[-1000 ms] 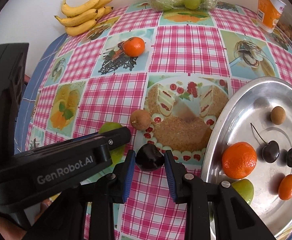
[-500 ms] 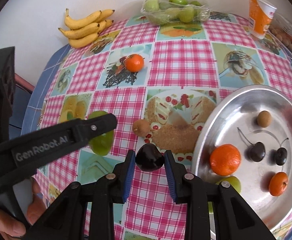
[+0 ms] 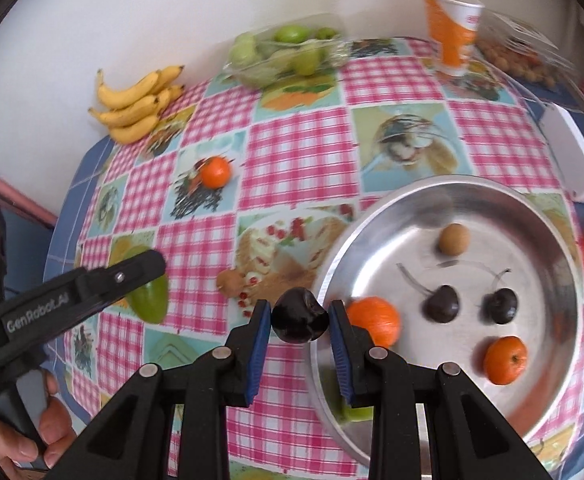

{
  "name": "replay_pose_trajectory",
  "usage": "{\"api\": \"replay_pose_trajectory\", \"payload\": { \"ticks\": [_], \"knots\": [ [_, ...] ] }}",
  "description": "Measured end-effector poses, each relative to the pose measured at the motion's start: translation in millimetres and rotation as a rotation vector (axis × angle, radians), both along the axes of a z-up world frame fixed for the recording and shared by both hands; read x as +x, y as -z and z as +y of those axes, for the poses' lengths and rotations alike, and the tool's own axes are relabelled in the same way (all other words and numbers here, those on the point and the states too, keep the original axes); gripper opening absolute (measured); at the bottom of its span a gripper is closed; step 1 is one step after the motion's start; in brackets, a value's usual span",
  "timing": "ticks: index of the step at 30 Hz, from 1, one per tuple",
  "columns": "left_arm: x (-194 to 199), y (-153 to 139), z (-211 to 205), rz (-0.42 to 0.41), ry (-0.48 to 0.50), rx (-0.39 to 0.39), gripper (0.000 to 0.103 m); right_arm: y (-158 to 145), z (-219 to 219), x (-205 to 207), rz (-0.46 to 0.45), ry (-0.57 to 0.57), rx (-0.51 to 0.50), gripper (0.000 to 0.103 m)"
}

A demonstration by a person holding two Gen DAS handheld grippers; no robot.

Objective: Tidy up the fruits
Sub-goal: 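Carry the cherry and green mango over the steel bowl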

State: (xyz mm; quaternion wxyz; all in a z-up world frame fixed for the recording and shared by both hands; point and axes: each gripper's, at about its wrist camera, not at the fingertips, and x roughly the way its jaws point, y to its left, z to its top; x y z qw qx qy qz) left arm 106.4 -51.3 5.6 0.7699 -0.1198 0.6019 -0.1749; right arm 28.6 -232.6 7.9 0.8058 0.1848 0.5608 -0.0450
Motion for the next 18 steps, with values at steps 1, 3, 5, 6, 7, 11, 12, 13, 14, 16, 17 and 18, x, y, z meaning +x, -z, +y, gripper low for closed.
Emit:
{"api": "replay_pose_trajectory", "payload": {
  "ticks": [1, 3, 5, 6, 7, 11, 12, 13, 14, 16, 17, 18],
  "knots": [
    [-1.3, -0.9, -3.9, -0.003, 0.009, 0.005, 0.039, -0.3, -6.7, -1.7, 0.000, 0.019, -0.003, 0.032],
    [-3.9, -2.6, -11.3, -0.012, 0.029, 0.016, 0.039, -0.5, -16.4, -4.0, 0.003, 0.046, -0.010, 0.032],
    [-7.5, -4.5, -20.2, -0.019, 0.055, 0.021, 0.039, -0.8, -28.8, -7.3, 0.005, 0.080, -0.015, 0.032],
    [-9.3, -5.4, -24.8, -0.021, 0.067, 0.020, 0.039, -1.0, -34.2, -8.5, 0.005, 0.094, -0.015, 0.032],
    [-11.6, -6.4, -30.3, -0.024, 0.082, 0.018, 0.039, -1.1, -40.0, -9.7, 0.006, 0.110, -0.017, 0.032],
    [-23.0, -7.8, -54.5, -0.034, 0.152, 0.033, 0.039, -0.6, -63.0, -17.6, 0.011, 0.174, -0.023, 0.032],
    [-25.6, -7.5, -59.2, -0.033, 0.166, 0.035, 0.039, -0.3, -68.1, -19.3, 0.010, 0.188, -0.017, 0.032],
    [-30.3, -6.9, -68.1, -0.032, 0.194, 0.037, 0.039, -0.2, -71.9, -20.7, 0.009, 0.199, -0.011, 0.032],
    [-33.2, -7.0, -72.8, -0.033, 0.209, 0.038, 0.039, 0.0, -76.3, -22.9, 0.007, 0.210, -0.004, 0.032],
    [-41.6, -7.2, -86.2, -0.040, 0.249, 0.043, 0.039, 0.4, -83.6, -26.8, 0.008, 0.230, 0.001, 0.032],
    [-45.7, -7.4, -92.3, -0.046, 0.266, 0.050, 0.039, 0.9, -87.8, -28.6, 0.010, 0.243, 0.000, 0.032],
    [-49.8, -7.8, -98.4, -0.053, 0.287, 0.057, 0.039, 1.4, -91.6, -30.5, 0.012, 0.255, -0.003, 0.032]
  ]
}}
